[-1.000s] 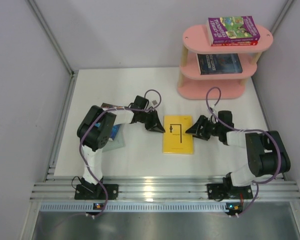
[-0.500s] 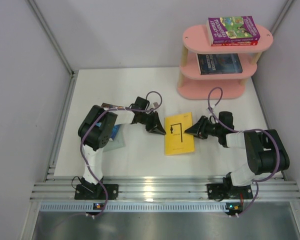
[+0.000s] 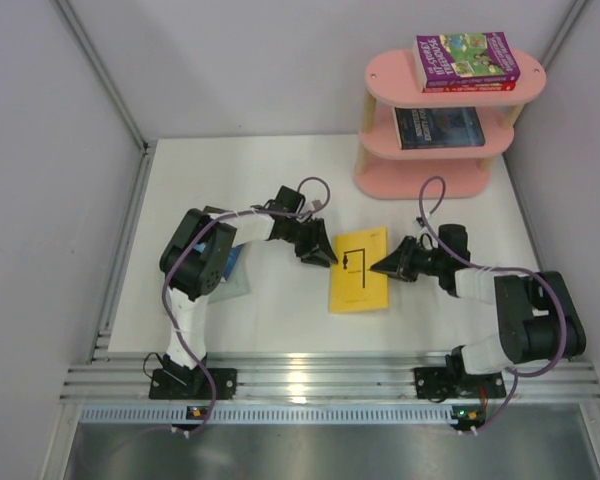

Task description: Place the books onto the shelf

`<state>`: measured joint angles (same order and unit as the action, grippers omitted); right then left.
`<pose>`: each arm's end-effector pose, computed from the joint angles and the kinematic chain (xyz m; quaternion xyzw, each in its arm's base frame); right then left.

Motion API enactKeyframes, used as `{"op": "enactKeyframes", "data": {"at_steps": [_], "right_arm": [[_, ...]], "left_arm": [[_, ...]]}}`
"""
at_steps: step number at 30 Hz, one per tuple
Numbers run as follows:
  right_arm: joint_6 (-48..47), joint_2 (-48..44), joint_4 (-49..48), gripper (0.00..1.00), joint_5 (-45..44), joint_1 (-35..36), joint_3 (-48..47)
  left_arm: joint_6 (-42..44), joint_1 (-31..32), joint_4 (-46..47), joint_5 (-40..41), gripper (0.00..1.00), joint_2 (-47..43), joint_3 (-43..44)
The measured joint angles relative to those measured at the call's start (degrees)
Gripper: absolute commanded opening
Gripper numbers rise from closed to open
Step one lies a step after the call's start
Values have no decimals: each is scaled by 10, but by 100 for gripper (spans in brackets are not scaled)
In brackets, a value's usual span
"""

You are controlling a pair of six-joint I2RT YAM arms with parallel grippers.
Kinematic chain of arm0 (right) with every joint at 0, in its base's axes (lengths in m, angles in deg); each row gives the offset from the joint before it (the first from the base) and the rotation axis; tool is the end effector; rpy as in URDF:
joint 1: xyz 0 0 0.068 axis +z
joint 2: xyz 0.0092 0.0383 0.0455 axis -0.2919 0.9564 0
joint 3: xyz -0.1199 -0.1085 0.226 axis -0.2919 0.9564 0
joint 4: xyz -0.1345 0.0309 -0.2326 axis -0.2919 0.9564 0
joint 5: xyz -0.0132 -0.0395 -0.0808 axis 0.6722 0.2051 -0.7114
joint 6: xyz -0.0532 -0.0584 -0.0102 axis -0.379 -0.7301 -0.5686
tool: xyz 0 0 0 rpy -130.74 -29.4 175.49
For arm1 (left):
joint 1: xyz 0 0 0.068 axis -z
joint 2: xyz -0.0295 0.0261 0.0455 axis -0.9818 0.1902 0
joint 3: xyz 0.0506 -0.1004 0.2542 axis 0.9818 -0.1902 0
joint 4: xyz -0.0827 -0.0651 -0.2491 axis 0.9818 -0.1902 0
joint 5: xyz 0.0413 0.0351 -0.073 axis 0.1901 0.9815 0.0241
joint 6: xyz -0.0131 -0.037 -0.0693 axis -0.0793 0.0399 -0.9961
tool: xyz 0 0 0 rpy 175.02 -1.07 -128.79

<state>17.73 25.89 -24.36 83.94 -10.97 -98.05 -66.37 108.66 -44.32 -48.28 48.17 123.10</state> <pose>0.2584 0.0784 0.1204 0.0801 0.8388 0.4933 0.2160 0.3554 -0.2562 0.1027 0.0329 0.8984 -0.4377 0.0134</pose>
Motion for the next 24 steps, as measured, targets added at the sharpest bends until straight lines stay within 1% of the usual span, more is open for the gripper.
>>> {"op": "enactKeyframes", "data": {"at_steps": [2, 4, 5, 6, 9, 11, 12, 15, 17, 20, 24], "right_arm": [[13, -2, 1, 0, -3, -3, 0], [33, -2, -11, 0, -8, -10, 3], [50, -2, -21, 0, -9, -17, 6], [69, -2, -35, 0, -10, -26, 8], [128, -2, -85, 0, -16, -69, 15], [171, 2, -127, 0, -28, -104, 15], [189, 4, -149, 0, -36, -118, 15], [247, 12, -217, 0, -68, -155, 15], [273, 12, -249, 0, -95, -167, 15], [304, 13, -290, 0, -143, -171, 15], [338, 35, -348, 0, -207, -170, 15]], "left_arm": [[3, 0, -8, 11, 55, 0, 10], [4, -1, -21, 24, 60, -2, 19], [6, -3, -35, 35, 67, -4, 24], [11, -5, -48, 47, 70, -9, 31], [21, -15, -93, 91, 84, -35, 57], [28, -21, -111, 114, 88, -61, 76], [29, -23, -117, 122, 98, -75, 84], [33, -26, -122, 139, 98, -121, 96], [36, -26, -124, 145, 98, -152, 96], [39, -25, -128, 148, 98, -176, 96], [44, -25, -132, 152, 98, -184, 89]]}}
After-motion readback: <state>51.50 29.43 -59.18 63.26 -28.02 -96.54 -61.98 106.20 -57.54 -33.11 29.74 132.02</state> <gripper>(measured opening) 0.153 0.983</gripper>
